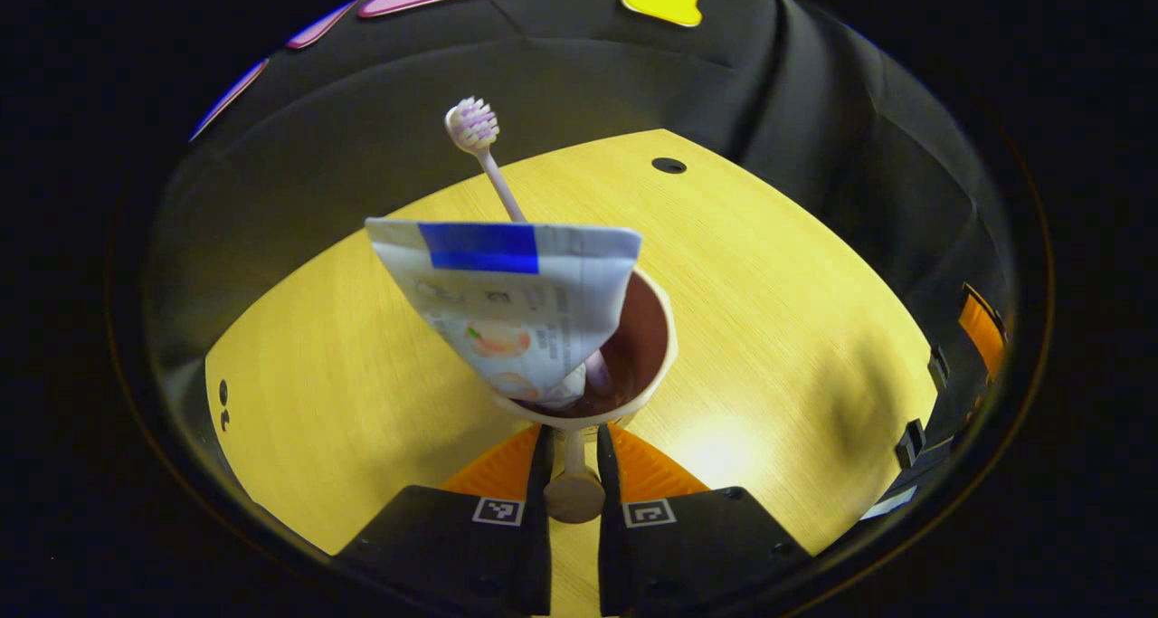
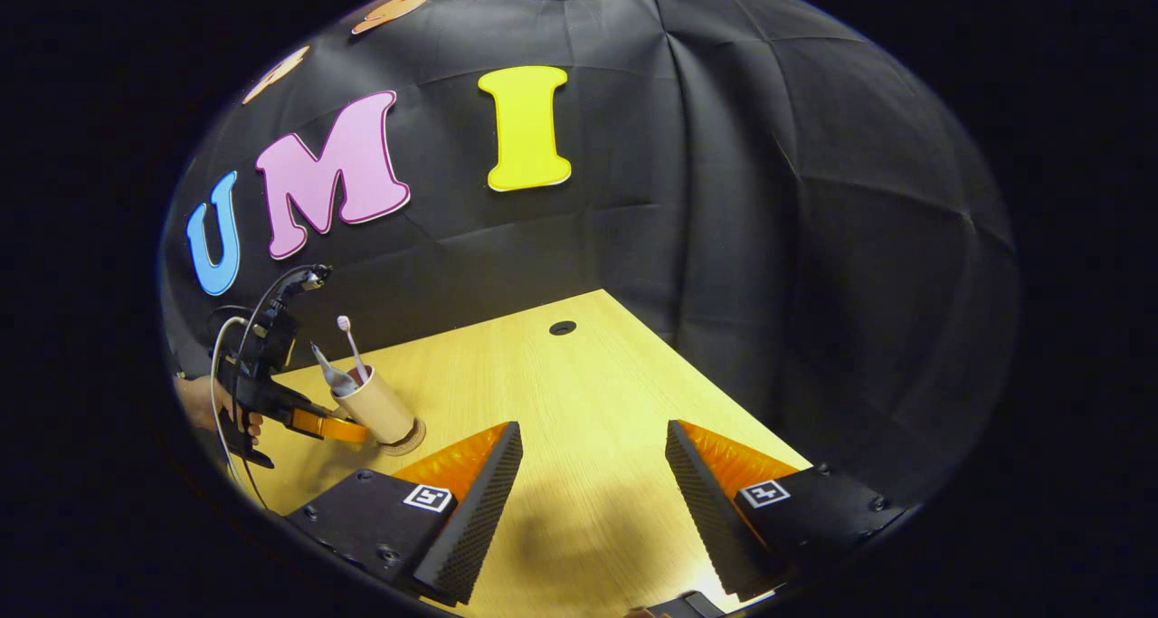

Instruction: Put the toothbrush and toothpaste on the desktop into the cup, then pick up the cup and place it on the coaster on the desktop.

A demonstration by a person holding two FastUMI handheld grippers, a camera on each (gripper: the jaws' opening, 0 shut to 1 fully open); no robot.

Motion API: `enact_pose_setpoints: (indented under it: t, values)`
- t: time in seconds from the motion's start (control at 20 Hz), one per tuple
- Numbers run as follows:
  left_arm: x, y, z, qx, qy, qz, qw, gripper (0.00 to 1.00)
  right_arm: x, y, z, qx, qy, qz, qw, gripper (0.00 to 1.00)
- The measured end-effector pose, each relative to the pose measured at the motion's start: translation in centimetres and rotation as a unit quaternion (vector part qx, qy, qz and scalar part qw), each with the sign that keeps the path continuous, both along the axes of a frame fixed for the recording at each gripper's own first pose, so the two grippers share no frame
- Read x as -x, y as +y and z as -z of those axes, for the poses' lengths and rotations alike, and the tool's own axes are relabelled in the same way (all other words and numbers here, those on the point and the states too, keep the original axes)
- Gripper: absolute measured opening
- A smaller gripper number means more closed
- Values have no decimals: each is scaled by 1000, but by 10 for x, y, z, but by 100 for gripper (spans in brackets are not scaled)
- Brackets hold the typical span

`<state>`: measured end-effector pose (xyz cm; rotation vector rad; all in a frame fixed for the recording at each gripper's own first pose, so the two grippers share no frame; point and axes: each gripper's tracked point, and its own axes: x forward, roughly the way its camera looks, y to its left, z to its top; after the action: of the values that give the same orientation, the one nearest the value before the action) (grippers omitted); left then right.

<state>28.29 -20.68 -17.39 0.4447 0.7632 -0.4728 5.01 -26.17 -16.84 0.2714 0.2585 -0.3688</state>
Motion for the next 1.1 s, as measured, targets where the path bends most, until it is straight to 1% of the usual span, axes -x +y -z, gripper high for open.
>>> enact_pose_setpoints:
  t: [0.05,0.1,0.15,0.3,0.35,0.45,0.5,0.55,0.6,0.7,0.75,0.8,0.85,0.9,1.0,1.1]
  values:
    - [-1,-1,3,-7,0,3,1000,25,1,0,1,-2,1,0,1000,98]
    - [0,1,2,-11,2,4,1000,30,1,0,1,-4,1,-1,1000,98]
    - [0,2,2,-12,5,3,1000,25,0,1,0,-4,1,-2,1000,98]
    - [1,3,6,-19,11,-6,1000,25,0,2,1,-1,2,-8,1000,98]
    - [1,0,4,-10,7,-7,1000,26,0,2,1,-1,2,-9,1000,98]
    - [1,-1,7,-13,9,-7,1000,34,-2,4,3,-3,3,-12,1000,98]
    - [0,5,9,-20,5,-12,1000,29,-2,7,3,-3,4,-16,1000,98]
    - [2,10,9,-24,-2,-17,1000,35,-3,10,3,-2,6,-19,1000,98]
    - [2,15,10,-24,-10,-22,999,49,-2,12,3,1,6,-23,1000,98]
    - [15,20,5,6,-10,-27,1000,76,0,18,-1,2,4,-29,1000,98]
    - [22,23,1,24,-16,-33,999,86,0,21,-4,1,3,-32,999,98]
    - [30,30,-6,39,-26,-36,998,89,1,25,-6,2,1,-35,999,98]
    - [39,36,-13,53,-39,-39,997,100,3,28,-8,4,0,-37,999,98]
    - [48,39,-23,67,-49,-40,996,98,3,31,-10,5,-1,-40,999,98]
    - [70,48,-40,93,-67,-40,993,98,5,39,-15,4,-3,-46,999,98]
    - [95,59,-61,120,-98,-48,987,98,7,49,-24,6,-9,-53,999,98]
